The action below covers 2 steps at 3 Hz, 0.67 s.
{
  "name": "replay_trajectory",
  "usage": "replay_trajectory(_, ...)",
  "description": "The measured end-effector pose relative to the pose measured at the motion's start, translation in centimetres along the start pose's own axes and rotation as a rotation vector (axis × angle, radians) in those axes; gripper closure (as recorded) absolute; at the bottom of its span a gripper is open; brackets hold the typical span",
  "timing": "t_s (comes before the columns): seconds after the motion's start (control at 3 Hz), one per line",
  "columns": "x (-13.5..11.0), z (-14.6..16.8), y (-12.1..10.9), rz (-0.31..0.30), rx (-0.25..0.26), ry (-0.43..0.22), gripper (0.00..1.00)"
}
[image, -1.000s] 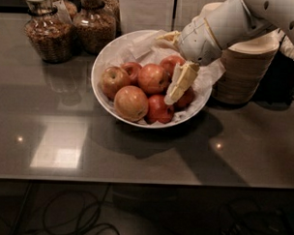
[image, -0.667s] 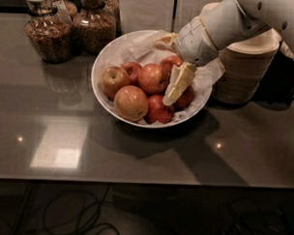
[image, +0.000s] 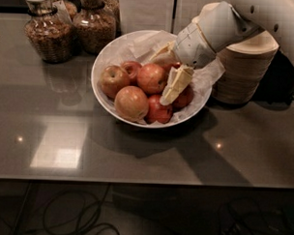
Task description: Pick apple from white bowl
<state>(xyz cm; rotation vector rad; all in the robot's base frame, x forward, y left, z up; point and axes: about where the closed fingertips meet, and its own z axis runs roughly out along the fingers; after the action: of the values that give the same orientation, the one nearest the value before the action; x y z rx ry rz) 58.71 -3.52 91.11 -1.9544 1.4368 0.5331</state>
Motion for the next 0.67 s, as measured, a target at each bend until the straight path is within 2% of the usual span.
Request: replay_trajectory(0.67,0.13,0.14,-0.09,0.001,-0.006,0.005,0.95)
